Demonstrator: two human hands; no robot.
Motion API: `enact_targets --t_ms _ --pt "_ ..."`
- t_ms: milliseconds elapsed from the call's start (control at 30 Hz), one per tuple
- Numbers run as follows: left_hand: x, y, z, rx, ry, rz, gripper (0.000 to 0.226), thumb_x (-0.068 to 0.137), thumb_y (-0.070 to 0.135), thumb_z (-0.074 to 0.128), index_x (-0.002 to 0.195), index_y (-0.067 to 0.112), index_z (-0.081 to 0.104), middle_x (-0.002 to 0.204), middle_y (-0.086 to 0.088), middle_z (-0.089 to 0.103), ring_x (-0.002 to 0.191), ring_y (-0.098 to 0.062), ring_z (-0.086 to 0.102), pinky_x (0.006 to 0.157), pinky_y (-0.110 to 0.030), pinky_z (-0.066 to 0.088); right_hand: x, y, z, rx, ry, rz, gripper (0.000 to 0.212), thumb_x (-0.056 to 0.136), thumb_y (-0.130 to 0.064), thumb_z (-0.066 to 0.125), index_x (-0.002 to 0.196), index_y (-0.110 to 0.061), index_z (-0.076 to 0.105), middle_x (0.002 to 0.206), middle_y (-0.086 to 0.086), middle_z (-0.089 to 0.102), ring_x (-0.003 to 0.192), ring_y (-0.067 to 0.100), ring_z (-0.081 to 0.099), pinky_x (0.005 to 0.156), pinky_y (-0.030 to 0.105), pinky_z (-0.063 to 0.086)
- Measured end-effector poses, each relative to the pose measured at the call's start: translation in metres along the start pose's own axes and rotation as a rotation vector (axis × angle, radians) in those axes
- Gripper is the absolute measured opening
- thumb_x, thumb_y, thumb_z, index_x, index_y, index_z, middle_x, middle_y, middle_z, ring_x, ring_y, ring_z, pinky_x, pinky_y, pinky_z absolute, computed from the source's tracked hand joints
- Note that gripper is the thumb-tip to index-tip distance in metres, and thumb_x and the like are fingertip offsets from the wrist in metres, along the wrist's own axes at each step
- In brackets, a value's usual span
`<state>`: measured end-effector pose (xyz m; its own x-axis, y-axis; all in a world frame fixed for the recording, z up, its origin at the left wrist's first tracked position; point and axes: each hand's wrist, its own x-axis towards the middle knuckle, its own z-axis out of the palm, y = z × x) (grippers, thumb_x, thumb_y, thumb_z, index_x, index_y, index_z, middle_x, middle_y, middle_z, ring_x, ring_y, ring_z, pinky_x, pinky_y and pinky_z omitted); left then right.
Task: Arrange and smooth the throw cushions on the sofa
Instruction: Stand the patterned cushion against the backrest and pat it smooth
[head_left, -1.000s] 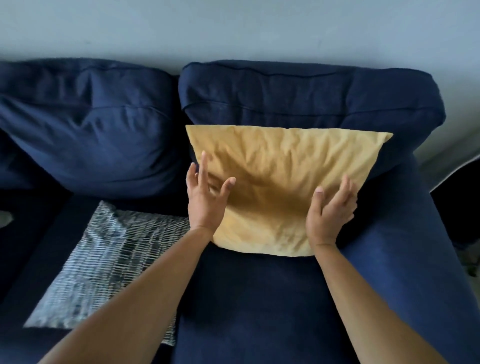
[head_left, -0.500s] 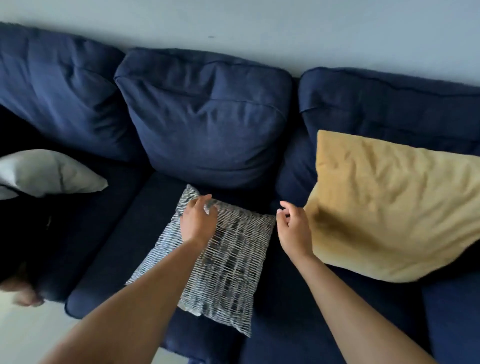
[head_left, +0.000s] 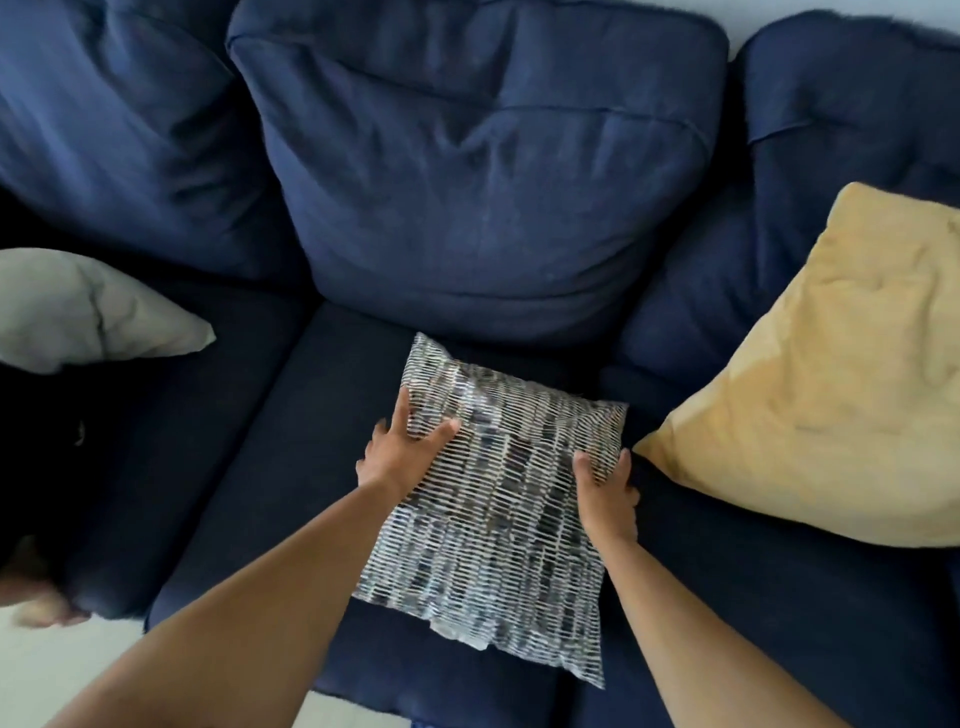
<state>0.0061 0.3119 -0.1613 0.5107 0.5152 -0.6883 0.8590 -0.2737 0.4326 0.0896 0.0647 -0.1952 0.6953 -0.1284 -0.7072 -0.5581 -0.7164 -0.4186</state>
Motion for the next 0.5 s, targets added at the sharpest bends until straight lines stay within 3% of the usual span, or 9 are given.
enact_targets --t_ms 133,233,333,400,500 --pt "0.019 -0.01 0.006 -0.17 -0.022 0.01 0.109 0.066 0.093 0.054 0.155 0.059 0.0 0.157 -0.004 0.042 0.127 -0.03 0.057 0.098 -0.043 0.049 0.017 0.006 0.015 0.203 -0.027 0.002 0.089 0.088 -0.075 0.042 0.158 -0.041 -0.001 0.155 0.016 0.038 0.127 0.041 0.051 0.091 0.043 0.04" --pt "0.021 -0.011 0.003 -0.348 0.007 0.046 0.113 0.061 0.086 0.069 0.156 0.054 0.018 0.149 0.005 0.055 0.107 -0.013 0.066 0.088 -0.032 0.052 0.015 -0.005 0.021 0.378 0.024 -0.066 0.087 0.088 -0.064 0.056 0.159 -0.034 0.014 0.151 0.003 0.048 0.131 0.032 0.051 0.097 0.038 0.041" --pt "0.008 -0.004 -0.011 -0.596 0.057 0.153 0.107 0.056 0.074 0.084 0.15 0.053 0.038 0.133 0.011 0.068 0.096 -0.007 0.074 0.094 -0.034 0.057 -0.007 -0.03 0.019 0.469 0.122 -0.211 0.08 0.087 -0.056 0.064 0.156 -0.037 0.027 0.154 -0.005 0.046 0.137 0.023 0.047 0.105 0.035 0.04" --pt "-0.006 0.003 -0.027 -0.691 0.143 0.312 0.096 0.062 0.064 0.088 0.146 0.055 0.043 0.126 0.016 0.071 0.101 -0.006 0.074 0.093 -0.032 0.059 -0.031 -0.052 0.012 0.564 0.206 -0.405 0.074 0.087 -0.052 0.067 0.152 -0.042 0.033 0.154 -0.014 0.044 0.14 0.013 0.043 0.11 0.031 0.039" --pt "-0.018 0.019 -0.067 -0.773 0.349 0.527 0.086 0.071 0.059 0.086 0.146 0.055 0.044 0.138 0.024 0.062 0.124 0.001 0.061 0.094 -0.013 0.05 -0.056 -0.096 -0.006 0.671 0.331 -0.731 0.066 0.09 -0.051 0.063 0.149 -0.045 0.033 0.153 -0.031 0.035 0.144 -0.002 0.032 0.114 0.018 0.032"
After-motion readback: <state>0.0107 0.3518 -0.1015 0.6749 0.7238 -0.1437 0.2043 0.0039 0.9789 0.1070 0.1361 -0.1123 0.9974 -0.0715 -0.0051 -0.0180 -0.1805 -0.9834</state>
